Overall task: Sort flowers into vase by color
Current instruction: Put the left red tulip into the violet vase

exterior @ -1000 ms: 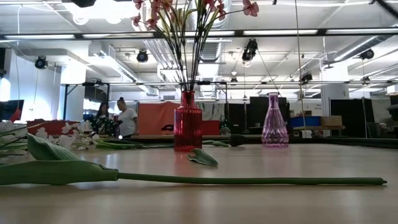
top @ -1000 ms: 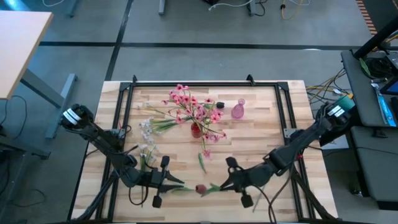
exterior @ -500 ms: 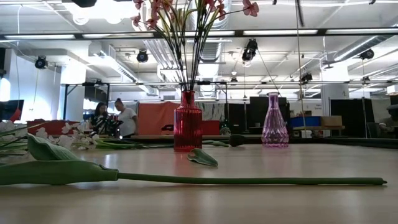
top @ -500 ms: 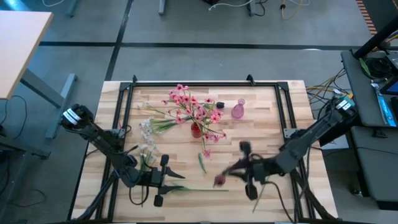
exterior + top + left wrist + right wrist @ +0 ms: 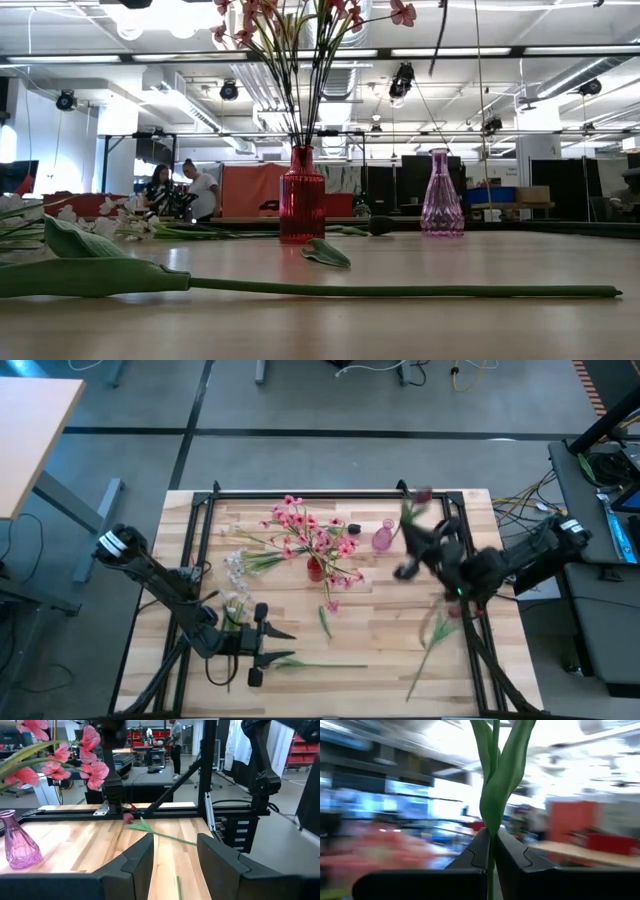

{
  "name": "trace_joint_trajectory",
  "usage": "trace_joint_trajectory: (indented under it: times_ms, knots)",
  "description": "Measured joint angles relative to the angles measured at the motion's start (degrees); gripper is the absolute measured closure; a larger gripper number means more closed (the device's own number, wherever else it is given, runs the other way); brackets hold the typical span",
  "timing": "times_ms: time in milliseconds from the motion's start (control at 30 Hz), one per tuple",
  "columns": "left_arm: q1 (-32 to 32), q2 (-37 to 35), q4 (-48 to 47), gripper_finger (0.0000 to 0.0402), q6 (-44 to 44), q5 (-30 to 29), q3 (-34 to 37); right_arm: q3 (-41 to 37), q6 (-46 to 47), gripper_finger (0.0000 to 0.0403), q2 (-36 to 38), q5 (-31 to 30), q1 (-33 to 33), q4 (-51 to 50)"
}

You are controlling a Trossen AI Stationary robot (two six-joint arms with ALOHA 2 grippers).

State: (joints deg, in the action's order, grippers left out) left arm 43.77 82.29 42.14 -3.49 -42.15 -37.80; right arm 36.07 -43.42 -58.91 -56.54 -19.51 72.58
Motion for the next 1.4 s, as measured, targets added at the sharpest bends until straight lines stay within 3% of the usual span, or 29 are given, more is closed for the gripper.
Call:
trace_joint_trajectory:
  times_ms: [200,467,833,1400]
  knots:
    - [0.00,-1.64,-1.41,0.0264,1.18,-0.97,0.01,-1.89,3.38,0.0390,1.99,-0.73,12.55,0.09]
    - [0.00,-2.74,-3.37,0.0264,1.51,-2.40,0.02,-3.55,3.69,0.0390,-0.45,-0.53,19.58,-0.63]
    - [0.00,-2.85,-3.64,0.0264,1.51,-2.43,0.02,-4.45,6.04,0.0390,-3.71,-0.53,24.39,-0.57]
    - [0.00,-2.87,-4.21,0.0264,1.31,-2.47,0.01,-4.50,7.00,0.0390,-9.26,-4.58,24.99,-0.72]
